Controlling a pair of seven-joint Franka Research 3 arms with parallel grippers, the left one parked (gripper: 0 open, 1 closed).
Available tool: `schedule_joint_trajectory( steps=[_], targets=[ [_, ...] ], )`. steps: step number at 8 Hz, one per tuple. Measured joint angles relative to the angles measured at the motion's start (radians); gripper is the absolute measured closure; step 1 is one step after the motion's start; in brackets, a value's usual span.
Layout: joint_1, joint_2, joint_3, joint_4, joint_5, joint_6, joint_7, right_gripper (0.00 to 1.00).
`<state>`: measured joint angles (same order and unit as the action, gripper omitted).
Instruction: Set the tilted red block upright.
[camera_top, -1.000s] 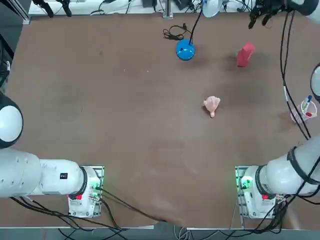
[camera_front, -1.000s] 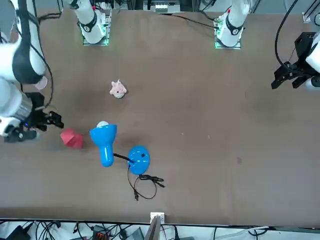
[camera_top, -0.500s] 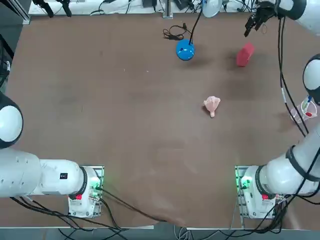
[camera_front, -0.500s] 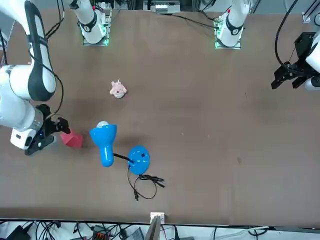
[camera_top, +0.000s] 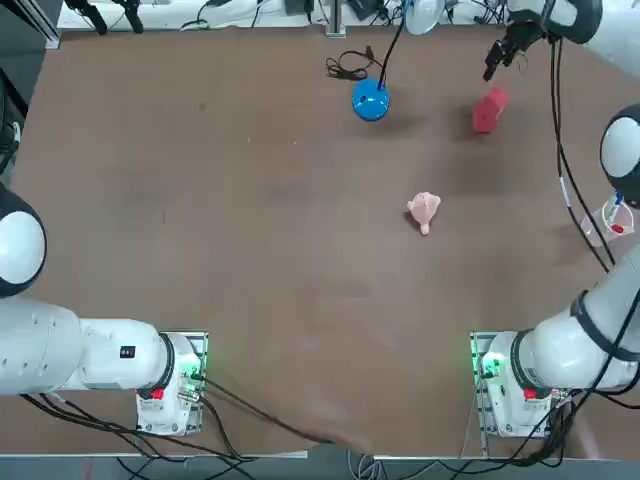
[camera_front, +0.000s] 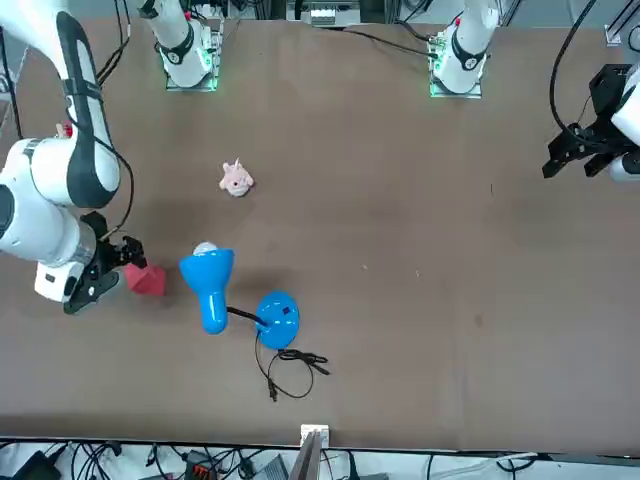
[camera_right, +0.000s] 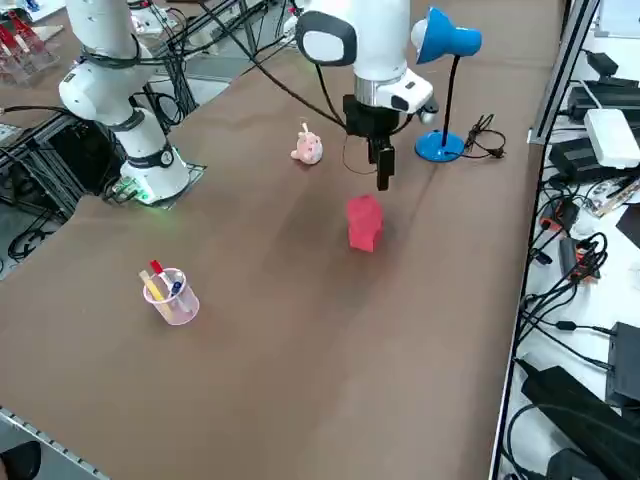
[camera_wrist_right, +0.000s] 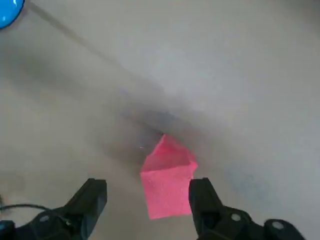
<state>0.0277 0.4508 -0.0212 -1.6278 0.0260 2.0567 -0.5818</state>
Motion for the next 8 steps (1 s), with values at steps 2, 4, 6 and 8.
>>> schedule_joint_trajectory(
  steps=[2,4,6,8],
  targets=[
    [-0.001,0.02,0.0,-0.001,-0.007,0.011,-0.064,0.0],
    [-0.001,0.027,0.0,-0.01,-0.055,0.038,-0.081,0.0],
    [-0.002,0.027,-0.001,-0.02,-0.064,0.046,-0.085,0.0],
    [-0.004,0.033,-0.001,-0.025,-0.064,0.048,-0.087,0.0]
  ],
)
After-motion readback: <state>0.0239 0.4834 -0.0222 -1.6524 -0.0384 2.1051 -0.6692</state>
